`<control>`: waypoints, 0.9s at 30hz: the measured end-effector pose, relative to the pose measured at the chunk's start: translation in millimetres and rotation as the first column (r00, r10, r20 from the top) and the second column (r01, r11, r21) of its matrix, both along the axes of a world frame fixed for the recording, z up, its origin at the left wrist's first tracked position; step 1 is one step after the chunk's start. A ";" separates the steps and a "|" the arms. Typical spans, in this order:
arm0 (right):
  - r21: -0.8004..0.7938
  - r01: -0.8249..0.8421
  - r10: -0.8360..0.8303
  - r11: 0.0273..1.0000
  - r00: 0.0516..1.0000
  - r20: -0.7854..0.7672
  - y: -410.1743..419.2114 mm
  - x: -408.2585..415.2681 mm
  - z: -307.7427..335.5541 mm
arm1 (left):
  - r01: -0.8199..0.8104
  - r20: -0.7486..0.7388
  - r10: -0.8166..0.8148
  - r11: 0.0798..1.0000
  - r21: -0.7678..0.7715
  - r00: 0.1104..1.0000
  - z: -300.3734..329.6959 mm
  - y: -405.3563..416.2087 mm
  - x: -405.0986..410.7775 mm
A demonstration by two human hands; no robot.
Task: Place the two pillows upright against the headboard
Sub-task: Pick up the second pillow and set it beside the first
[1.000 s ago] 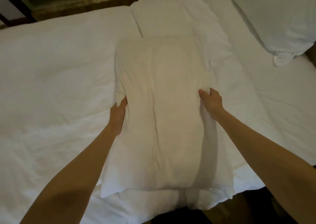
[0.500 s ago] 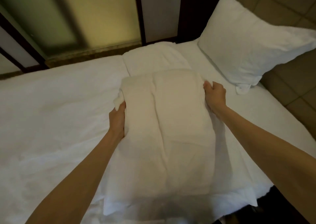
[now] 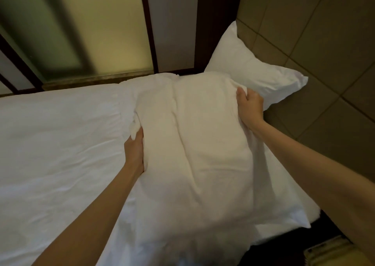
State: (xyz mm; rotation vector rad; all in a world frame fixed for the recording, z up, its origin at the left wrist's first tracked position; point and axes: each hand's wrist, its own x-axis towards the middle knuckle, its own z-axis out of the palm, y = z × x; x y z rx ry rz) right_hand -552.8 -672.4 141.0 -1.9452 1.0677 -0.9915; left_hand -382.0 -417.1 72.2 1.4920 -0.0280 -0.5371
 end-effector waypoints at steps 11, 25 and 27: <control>-0.194 0.029 -0.037 0.981 0.999 -0.037 -50.4 -51.0 34.3 | 0.196 0.022 -0.196 0.981 0.004 0.980 -27.1 -54.4 -49.7; -0.464 0.036 -0.175 0.885 0.950 -0.260 -86.3 -116.6 55.0 | 0.750 -0.228 -0.715 0.642 0.159 0.661 -55.1 -150.5 -92.3; -0.525 0.006 -0.207 0.851 0.922 -0.326 -94.9 -131.8 48.0 | 0.777 -0.198 -0.752 0.619 0.113 0.628 -48.4 -172.0 -102.9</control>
